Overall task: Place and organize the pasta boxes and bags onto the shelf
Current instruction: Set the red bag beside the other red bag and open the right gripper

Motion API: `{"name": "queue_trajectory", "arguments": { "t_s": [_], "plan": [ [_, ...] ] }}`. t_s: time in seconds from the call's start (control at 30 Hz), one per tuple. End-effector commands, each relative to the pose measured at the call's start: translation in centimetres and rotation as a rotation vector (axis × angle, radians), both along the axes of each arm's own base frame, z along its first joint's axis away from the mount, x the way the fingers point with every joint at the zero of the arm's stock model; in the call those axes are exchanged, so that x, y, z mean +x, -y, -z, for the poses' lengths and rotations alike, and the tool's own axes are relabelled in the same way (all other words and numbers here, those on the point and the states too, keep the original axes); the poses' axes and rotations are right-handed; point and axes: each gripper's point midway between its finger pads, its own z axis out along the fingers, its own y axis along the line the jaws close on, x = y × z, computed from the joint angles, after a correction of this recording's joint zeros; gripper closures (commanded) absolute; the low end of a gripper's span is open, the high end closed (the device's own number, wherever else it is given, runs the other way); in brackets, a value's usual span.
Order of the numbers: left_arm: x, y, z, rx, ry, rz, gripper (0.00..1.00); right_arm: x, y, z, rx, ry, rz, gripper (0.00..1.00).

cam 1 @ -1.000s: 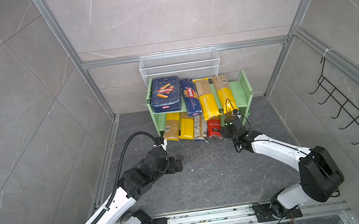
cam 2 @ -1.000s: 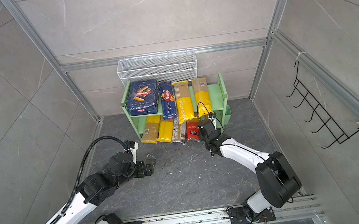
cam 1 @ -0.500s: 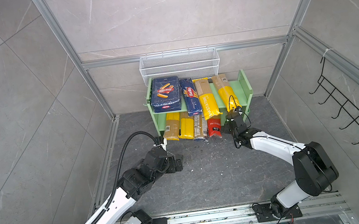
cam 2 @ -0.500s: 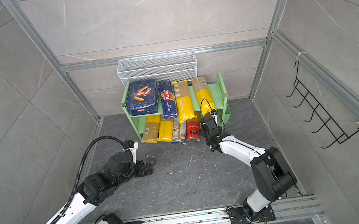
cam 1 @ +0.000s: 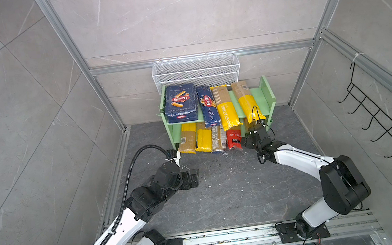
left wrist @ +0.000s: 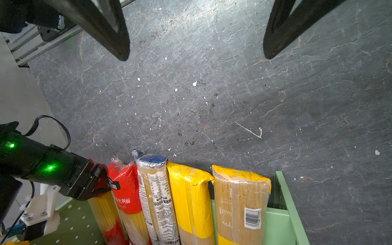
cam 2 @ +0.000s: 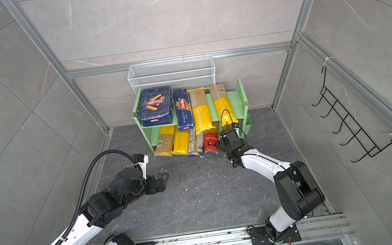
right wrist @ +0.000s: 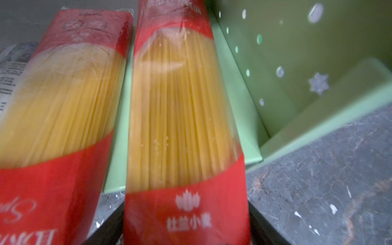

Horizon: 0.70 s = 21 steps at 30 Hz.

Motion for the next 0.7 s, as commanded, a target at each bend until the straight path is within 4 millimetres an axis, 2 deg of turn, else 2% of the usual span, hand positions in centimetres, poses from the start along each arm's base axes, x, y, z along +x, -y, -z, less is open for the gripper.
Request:
{"name": "queue_trajectory", "arguments": {
  "t_s": [0.0, 0.13, 0.17, 0.67],
  "plan": [
    [0.0, -0.3, -1.0, -0.023, 0.035, -0.006, 0.00, -1.6, 0.9, -0.1, -0.022, -0.032, 0.000, 0.20],
    [-0.4, -0.6, -1.4, -0.035, 0.042, -0.006, 0.00, -2.4, 1.2, -0.6, -0.011, -0.030, 0.001, 0.11],
    [-0.5, -0.6, -1.5, -0.039, 0.045, -0.008, 0.00, -2.6, 1.1, -0.6, -0.005, -0.030, -0.004, 0.01],
    [-1.6, -1.6, -1.7, -0.064, 0.055, -0.006, 0.00, -7.2, 1.1, -1.6, 0.001, -0.059, -0.031, 0.00]
  ]
}}
